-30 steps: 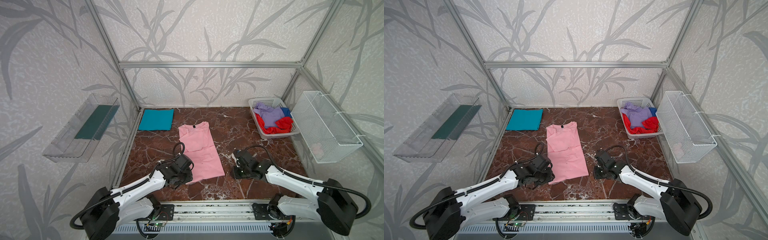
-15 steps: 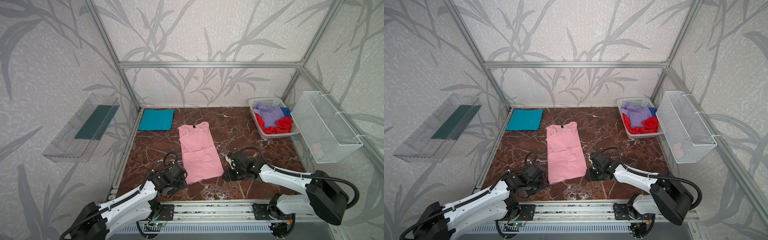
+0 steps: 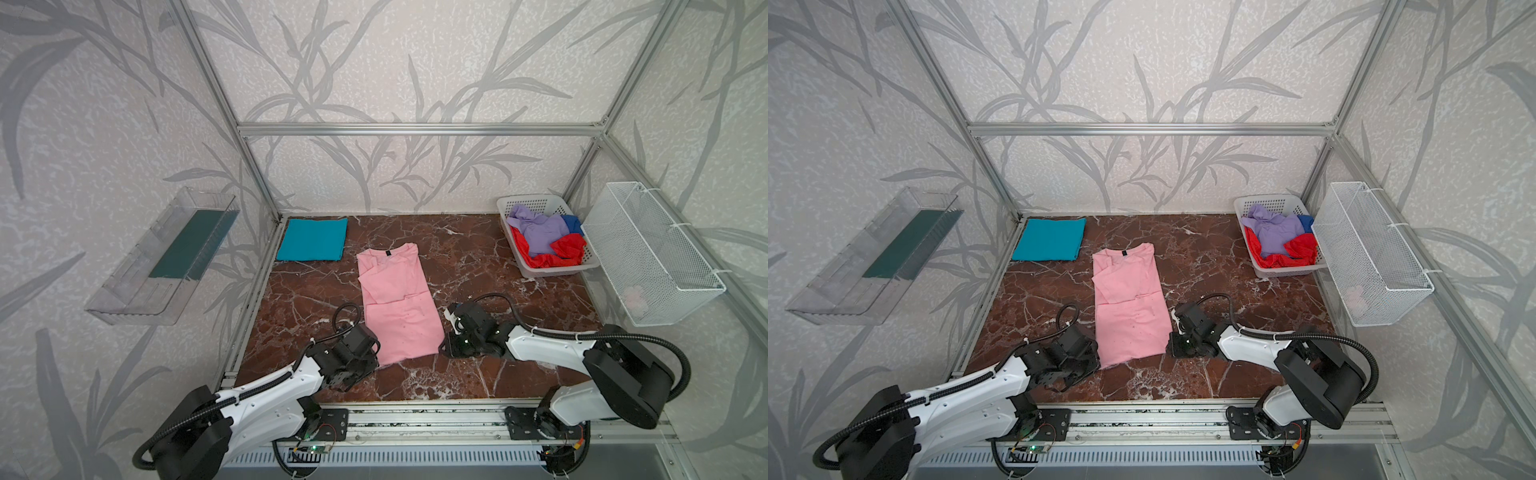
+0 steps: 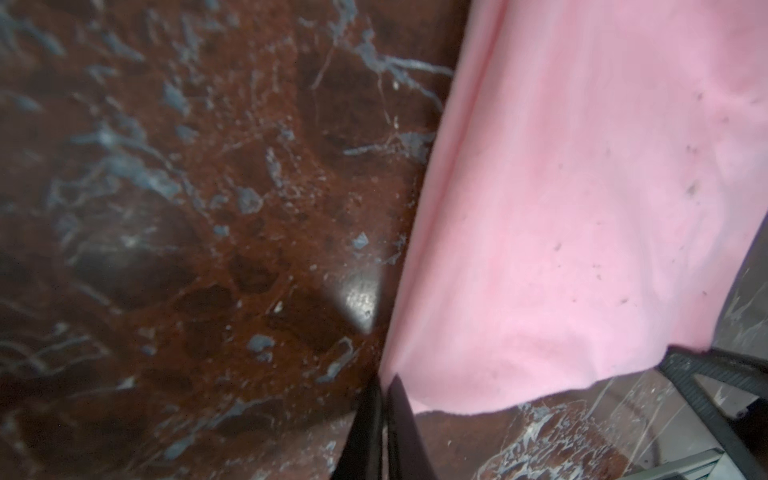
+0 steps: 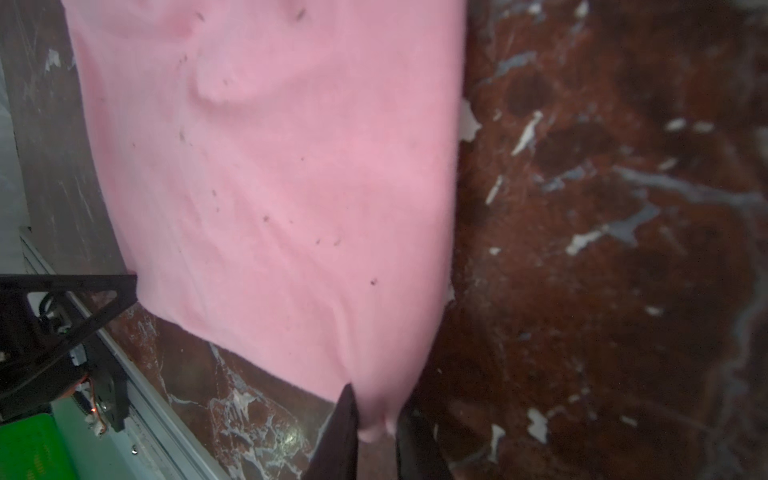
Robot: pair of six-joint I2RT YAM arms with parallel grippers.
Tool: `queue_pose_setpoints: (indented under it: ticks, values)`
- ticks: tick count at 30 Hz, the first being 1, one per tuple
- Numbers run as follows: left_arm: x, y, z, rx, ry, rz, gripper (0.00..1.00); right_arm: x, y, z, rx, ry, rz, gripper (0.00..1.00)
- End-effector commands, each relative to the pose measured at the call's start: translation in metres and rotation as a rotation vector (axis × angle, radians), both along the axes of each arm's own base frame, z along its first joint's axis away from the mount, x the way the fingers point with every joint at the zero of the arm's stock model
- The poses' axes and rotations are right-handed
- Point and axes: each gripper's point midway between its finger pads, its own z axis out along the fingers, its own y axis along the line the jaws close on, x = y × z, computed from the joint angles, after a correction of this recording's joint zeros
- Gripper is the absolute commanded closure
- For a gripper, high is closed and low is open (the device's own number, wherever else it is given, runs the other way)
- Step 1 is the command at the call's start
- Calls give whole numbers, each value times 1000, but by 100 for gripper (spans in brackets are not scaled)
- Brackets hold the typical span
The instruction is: Fold and stack the t-shirts
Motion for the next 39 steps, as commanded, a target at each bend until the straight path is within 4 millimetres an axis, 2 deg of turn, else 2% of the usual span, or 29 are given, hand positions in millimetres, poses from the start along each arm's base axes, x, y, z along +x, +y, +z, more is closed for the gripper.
queue_pose_setpoints:
  ticks: [1,6,10,14,17,23,28,30,34,36,39]
  values:
    - [-12,13,-10,55,49,13,100,-9,-14,-3,-53,17,2,100]
    - [-15,10,5,44,42,0,100,-23,-29,12,-126,-15,47,100]
    - [-17,3,26,49,22,-37,100,-45,-32,26,-145,-10,86,100]
    - [-8,-11,61,9,-40,-61,100,-61,-34,40,-116,20,64,100]
    - [3,-15,93,-1,-107,-75,100,-58,-35,61,-82,-4,23,100]
    - [29,-27,143,-15,-254,-109,100,-23,-19,122,23,-116,-16,100]
    - [55,-32,173,5,-316,-146,100,23,-4,159,96,-175,-48,100]
    - [71,-27,183,8,-336,-131,100,45,-3,168,115,-187,-68,100]
    - [109,-12,190,-28,-377,-70,100,85,-3,179,151,-202,-111,100]
    - [131,-8,191,-44,-390,-51,100,104,-3,180,160,-200,-136,100]
    - [161,-12,191,-70,-399,-51,100,129,1,176,163,-205,-125,100]
